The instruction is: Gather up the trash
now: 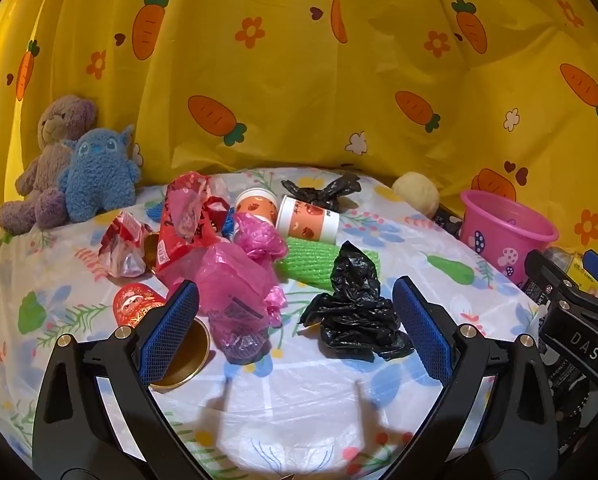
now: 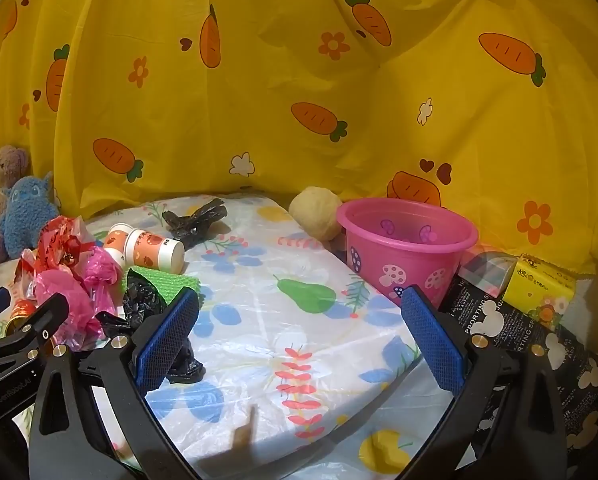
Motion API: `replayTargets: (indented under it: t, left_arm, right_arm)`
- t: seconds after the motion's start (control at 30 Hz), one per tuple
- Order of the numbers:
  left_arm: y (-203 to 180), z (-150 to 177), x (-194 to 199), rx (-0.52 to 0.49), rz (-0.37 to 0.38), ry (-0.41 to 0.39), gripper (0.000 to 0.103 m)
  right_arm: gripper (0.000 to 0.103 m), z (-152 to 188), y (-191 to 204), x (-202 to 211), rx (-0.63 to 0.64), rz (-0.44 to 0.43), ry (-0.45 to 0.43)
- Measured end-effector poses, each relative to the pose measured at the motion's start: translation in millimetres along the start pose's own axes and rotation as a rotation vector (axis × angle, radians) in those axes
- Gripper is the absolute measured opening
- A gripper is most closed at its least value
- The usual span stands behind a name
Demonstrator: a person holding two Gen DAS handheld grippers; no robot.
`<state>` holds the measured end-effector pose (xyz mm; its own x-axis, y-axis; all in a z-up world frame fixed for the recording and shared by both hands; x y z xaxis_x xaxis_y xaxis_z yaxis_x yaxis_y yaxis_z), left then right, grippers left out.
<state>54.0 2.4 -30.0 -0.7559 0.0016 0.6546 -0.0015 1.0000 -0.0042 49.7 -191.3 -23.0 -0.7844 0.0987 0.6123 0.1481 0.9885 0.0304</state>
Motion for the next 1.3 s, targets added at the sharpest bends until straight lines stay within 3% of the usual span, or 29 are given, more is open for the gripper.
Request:
replayTargets:
  t: [1.3]
  left_arm:
    - [-1.7, 0.6, 0.2, 0.011, 0.019, 0.003, 0.096]
  right_arm:
    - [0.098, -0.5, 0.5, 5.0, 0.001, 0.001, -0.007]
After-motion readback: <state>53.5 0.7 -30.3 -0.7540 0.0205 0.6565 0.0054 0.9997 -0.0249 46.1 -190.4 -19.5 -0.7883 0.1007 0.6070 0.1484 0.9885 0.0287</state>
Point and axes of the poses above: each gripper's, at about its wrist camera, not at the fingertips, and x roughly against the way its jaws point, y to its left, z to its underside, the point moved 6 cm from there along -x, roughly the way its jaws point, and after that the axes turned 14 degrees about y, right-handed, at the moved point
